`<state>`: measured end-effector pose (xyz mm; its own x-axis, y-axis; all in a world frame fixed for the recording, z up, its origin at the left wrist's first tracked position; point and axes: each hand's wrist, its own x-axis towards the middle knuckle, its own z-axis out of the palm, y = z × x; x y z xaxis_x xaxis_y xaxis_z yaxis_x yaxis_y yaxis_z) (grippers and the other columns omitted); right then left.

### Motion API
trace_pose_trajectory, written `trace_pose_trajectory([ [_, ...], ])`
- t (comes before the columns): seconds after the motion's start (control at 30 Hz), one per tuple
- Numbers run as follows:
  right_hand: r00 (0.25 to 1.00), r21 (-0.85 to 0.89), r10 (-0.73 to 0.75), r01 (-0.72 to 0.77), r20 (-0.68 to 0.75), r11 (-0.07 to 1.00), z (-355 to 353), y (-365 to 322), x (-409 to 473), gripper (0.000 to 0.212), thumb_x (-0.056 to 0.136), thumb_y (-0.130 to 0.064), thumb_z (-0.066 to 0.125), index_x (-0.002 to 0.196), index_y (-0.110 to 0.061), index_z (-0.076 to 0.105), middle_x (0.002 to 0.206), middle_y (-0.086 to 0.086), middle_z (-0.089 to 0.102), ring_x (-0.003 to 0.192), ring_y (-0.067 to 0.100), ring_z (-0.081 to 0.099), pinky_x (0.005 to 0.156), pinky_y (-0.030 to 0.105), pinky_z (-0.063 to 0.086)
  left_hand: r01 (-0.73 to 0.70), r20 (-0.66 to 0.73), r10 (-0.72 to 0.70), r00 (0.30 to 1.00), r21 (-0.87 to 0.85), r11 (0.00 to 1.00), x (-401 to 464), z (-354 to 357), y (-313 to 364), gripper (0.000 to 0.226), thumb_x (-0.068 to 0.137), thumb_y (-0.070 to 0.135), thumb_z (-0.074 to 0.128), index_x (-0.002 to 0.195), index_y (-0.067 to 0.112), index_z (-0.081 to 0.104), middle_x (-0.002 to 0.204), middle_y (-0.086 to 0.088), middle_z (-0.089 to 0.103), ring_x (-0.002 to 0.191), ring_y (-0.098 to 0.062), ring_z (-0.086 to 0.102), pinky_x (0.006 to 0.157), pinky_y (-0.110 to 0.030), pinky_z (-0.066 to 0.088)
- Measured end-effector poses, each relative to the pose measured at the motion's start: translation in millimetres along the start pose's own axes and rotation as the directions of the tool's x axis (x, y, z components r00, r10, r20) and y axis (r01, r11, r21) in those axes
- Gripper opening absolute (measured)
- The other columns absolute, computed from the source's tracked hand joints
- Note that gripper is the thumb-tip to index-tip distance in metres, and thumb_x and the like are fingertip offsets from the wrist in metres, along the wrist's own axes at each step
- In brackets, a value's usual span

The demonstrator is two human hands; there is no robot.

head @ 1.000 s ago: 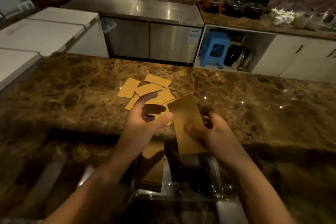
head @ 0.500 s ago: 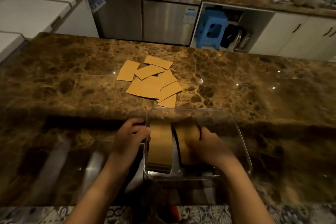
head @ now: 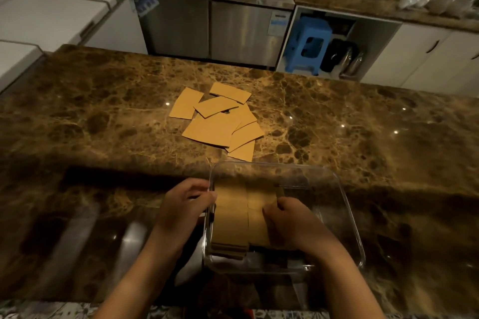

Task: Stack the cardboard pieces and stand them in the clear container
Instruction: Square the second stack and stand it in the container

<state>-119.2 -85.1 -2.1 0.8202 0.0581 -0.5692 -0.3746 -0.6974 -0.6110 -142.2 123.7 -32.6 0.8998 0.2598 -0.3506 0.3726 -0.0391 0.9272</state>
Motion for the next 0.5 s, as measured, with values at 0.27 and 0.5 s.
trace_pose_trajectory([
  [0.27, 0.990, -0.247, 0.009, -0.044, -0.142, 0.968, -9.4, 7.0, 9.2, 0.050, 0.095, -0.060, 0.046, 0.131, -0.025, 0.053, 0.128, 0.007, 0.056, 0.115, 0.025, 0.054, 0.091, 0.034, 0.044, 0.112, 0.062, -0.107, 0.992, -0.094, 0.989, 5.8, -6.7, 12.5, 0.036, 0.065, 0.023, 0.076, 0.099, 0.011, 0.072, 0.089, -0.012, 0.077, 0.085, -0.026, 0.072, 0.072, -0.037, 0.057],
  [0.5, 0.997, 0.014, 0.067, -0.068, 0.040, 0.998, -8.3, -3.8, 15.1, 0.040, 0.081, -0.063, 0.057, 0.093, -0.026, 0.069, 0.097, -0.002, 0.072, 0.090, 0.016, 0.068, 0.089, 0.042, 0.057, 0.149, 0.158, -0.152, 0.976, 0.028, 0.988, 10.1, -5.7, 21.1, 0.030, 0.072, 0.031, 0.079, 0.098, 0.018, 0.072, 0.087, 0.002, 0.078, 0.079, -0.011, 0.074, 0.065, -0.032, 0.053],
])
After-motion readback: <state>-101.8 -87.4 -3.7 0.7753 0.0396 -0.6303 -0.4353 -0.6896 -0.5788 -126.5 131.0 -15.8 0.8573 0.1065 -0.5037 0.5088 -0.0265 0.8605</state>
